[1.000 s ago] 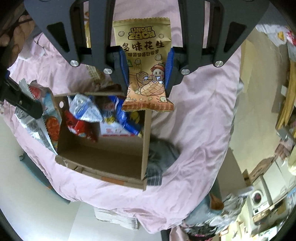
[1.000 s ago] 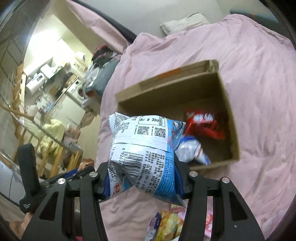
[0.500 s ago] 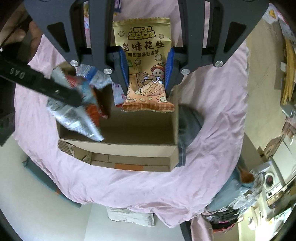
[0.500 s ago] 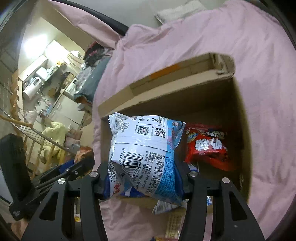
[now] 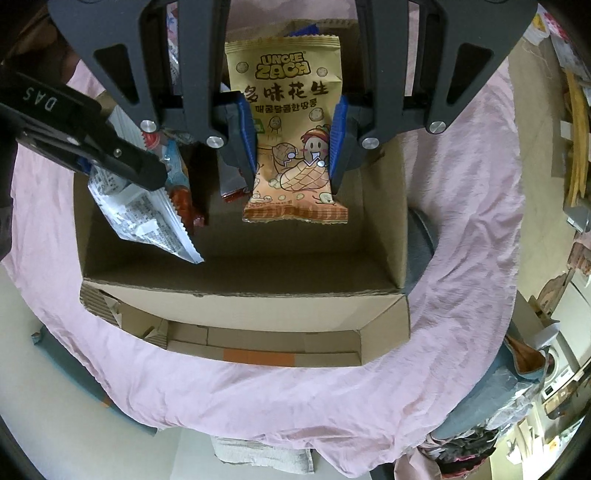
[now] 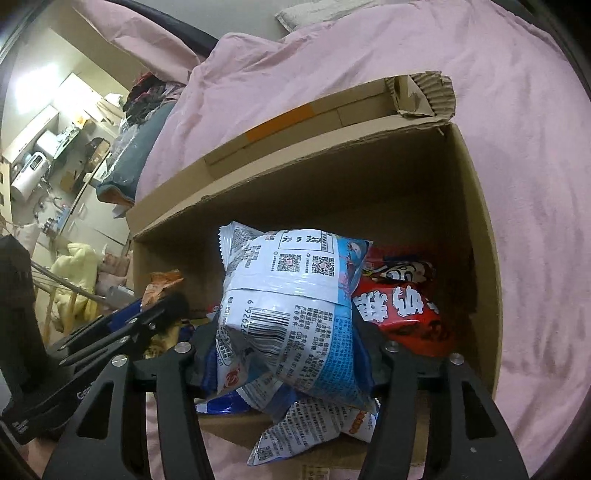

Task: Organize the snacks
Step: 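Carry both held snacks over the box and open both tools to drop them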

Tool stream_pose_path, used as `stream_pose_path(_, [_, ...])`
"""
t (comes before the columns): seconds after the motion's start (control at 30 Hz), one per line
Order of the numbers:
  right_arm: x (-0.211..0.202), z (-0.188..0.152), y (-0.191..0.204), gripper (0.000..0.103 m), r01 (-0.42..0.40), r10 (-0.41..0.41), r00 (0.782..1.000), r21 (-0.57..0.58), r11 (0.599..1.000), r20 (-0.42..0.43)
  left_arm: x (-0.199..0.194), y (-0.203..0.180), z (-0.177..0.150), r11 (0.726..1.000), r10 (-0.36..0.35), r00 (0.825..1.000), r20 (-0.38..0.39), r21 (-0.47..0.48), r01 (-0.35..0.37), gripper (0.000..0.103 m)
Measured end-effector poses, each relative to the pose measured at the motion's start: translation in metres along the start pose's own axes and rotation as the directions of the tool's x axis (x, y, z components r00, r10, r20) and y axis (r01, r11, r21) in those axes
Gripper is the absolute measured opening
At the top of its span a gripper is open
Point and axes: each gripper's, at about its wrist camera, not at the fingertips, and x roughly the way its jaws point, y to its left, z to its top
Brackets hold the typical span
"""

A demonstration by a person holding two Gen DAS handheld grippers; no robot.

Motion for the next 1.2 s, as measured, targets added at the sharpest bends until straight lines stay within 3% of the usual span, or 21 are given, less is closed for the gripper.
stream_pose_path(0.27, [-0.005, 0.003, -0.013, 0.062, -0.083, 0.082, 0.997, 0.078, 0.994, 0.015, -0.001, -0.003, 0.01, 1.0, 0.002, 1.0, 0.026, -0.001, -0.002, 0.03])
stream_pose_path(0.37, [-0.012, 0.002, -0.015, 0.069, -0.158, 0.155, 0.987, 0.106, 0.982, 0.037, -0.001, -0.002, 0.014, 1.0, 0.003, 1.0, 0.025, -0.018, -0.003, 0.031])
stream_pose_path(0.4, [-0.015, 0.003, -0.014, 0.076, -0.167, 0.163, 0.985, 0.103, 0.98, 0.05, -0.001, -0.001, 0.014, 1.0, 0.004, 1.0, 0.027, -0.025, -0.003, 0.031])
stream_pose_path(0.5, [-0.026, 0.006, -0.01, 0.089, -0.139, 0.132, 0.987, 0.074, 0.987, 0.093, -0.003, -0.001, 0.016, 1.0, 0.009, 0.999, 0.032, -0.029, -0.008, 0.031])
stream_pose_path(0.83, [-0.035, 0.009, -0.008, 0.089, -0.101, 0.094, 0.99, 0.067, 0.993, 0.107, -0.006, -0.007, 0.016, 1.0, 0.022, 0.999, 0.035, -0.013, -0.022, 0.032])
stream_pose_path(0.9, [-0.037, 0.008, -0.004, 0.089, -0.084, 0.078, 0.99, 0.045, 0.995, 0.113, -0.007, -0.006, 0.016, 1.0, 0.022, 0.999, 0.037, -0.013, -0.022, 0.039])
stream_pose_path(0.97, [-0.039, 0.008, 0.001, 0.089, -0.072, 0.068, 0.99, 0.024, 0.997, 0.121, -0.011, -0.004, 0.016, 0.999, 0.027, 0.998, 0.051, -0.024, -0.026, 0.061])
stream_pose_path(1.07, [-0.04, 0.008, 0.003, 0.089, -0.053, 0.052, 0.991, 0.003, 0.999, 0.123, -0.02, -0.002, 0.016, 0.998, 0.044, 0.996, 0.083, -0.045, -0.041, 0.081])
stream_pose_path(1.2, [-0.043, 0.007, 0.006, 0.09, -0.016, 0.018, 0.992, -0.021, 1.0, 0.121, -0.025, -0.001, 0.017, 0.998, 0.051, 0.995, 0.083, -0.049, -0.047, 0.082])
